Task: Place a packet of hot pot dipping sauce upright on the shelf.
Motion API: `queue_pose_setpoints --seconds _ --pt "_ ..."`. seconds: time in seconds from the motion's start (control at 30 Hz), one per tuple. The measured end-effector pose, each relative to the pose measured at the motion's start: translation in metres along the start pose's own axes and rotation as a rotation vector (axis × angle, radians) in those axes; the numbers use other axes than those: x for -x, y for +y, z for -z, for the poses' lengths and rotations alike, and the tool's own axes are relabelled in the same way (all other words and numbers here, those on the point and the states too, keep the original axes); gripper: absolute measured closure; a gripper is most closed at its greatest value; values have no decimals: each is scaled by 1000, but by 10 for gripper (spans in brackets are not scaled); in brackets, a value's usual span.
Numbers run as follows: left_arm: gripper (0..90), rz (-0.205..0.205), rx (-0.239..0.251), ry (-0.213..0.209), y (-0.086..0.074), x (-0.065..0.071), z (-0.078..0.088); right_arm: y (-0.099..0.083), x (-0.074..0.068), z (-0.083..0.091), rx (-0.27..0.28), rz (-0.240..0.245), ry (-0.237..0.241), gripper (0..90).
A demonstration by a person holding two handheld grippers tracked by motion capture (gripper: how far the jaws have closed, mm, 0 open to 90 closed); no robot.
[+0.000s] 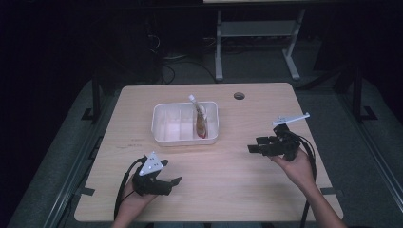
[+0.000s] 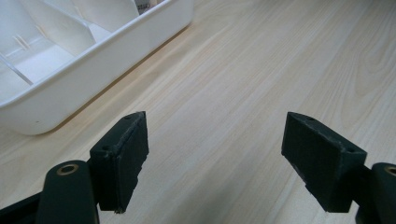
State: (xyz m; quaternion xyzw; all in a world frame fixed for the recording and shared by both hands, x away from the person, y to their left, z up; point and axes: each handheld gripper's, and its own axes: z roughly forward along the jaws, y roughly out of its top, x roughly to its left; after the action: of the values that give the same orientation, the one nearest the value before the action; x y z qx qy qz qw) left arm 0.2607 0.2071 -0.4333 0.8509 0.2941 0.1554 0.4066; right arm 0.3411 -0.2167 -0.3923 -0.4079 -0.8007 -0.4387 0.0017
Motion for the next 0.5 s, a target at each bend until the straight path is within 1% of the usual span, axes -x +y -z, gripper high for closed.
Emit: queue_pose_setpoints --seconds 0.07,0.13,0.3,0.5 --pt "226 1 2 0 0 0 0 -4 1 1 -12 -6 -4 375" --pt "226 1 -1 -2 0 0 -1 -8 1 2 -7 -8 -6 375" --pt "225 -4 -5 -1 0 0 0 -17 5 4 -11 -15 -8 374" --pt "226 -3 -6 -2 0 0 -1 -27 5 5 -27 -20 -20 372"
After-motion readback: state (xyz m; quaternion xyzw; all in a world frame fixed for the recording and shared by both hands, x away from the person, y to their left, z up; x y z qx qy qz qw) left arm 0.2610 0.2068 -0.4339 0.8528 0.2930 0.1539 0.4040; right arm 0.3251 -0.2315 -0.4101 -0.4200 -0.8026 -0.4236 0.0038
